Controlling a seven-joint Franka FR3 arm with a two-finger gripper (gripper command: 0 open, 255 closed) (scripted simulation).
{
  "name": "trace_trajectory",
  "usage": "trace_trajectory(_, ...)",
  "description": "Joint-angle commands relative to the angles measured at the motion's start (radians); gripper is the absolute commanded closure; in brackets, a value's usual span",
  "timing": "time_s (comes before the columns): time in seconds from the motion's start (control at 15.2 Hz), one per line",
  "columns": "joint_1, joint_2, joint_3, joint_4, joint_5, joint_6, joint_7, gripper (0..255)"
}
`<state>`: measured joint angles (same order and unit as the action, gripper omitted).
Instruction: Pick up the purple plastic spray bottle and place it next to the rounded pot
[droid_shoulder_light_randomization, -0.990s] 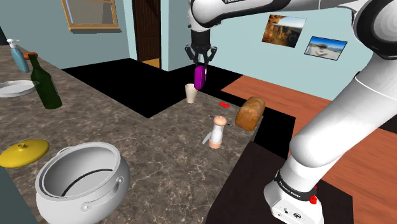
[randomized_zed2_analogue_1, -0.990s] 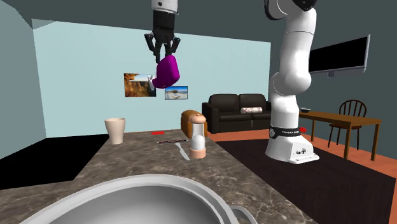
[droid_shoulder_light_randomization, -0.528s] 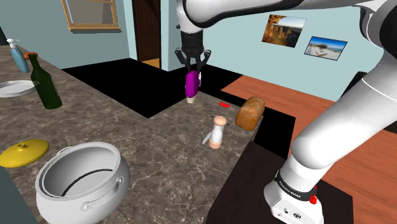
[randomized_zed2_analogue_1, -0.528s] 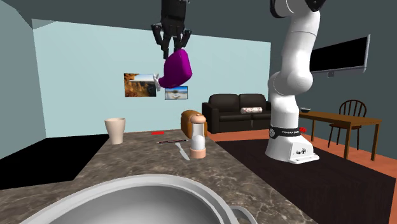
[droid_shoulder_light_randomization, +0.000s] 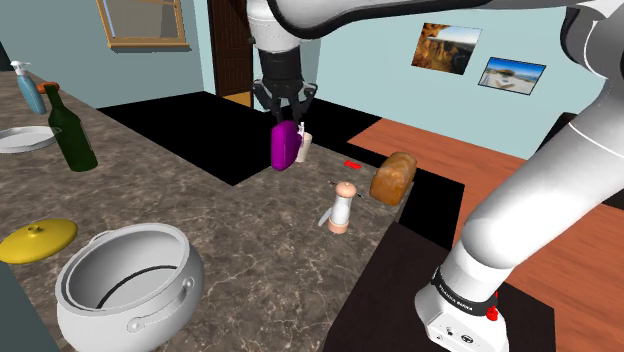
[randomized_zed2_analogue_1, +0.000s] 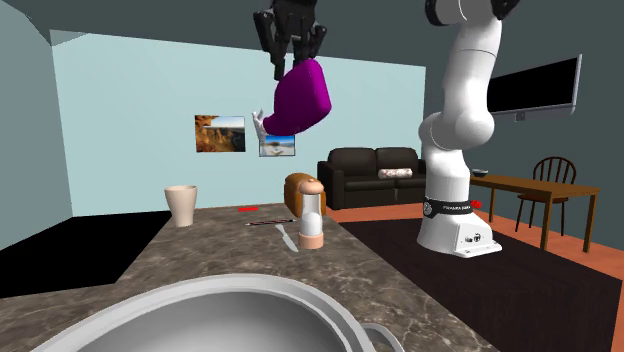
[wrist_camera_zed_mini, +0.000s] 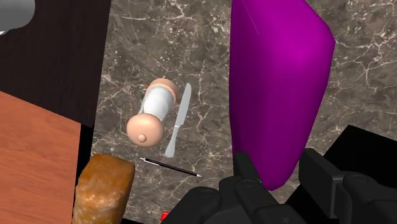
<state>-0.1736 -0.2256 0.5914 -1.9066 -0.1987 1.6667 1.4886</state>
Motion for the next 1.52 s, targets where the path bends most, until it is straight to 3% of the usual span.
trace_trajectory(0.0, 0.018, 0.009, 0.034, 0.008, 0.005, -0.014, 0.052, 255)
trace_trajectory(0.4, 0.071, 0.084, 0.148, 0.096, -0.009, -0.083, 0.216, 255)
trace_trajectory(0.73, 0.129, 0.201, 0.251, 0.205, -0.061, -0.153, 0.377, 255)
trace_trajectory(1.19, 0.289, 0.431, 0.343, 0.407, -0.197, -0.278, 0.607, 255)
trace_trajectory(1.45, 0.277, 0.419, 0.339, 0.342, -0.186, -0.22, 0.614, 255)
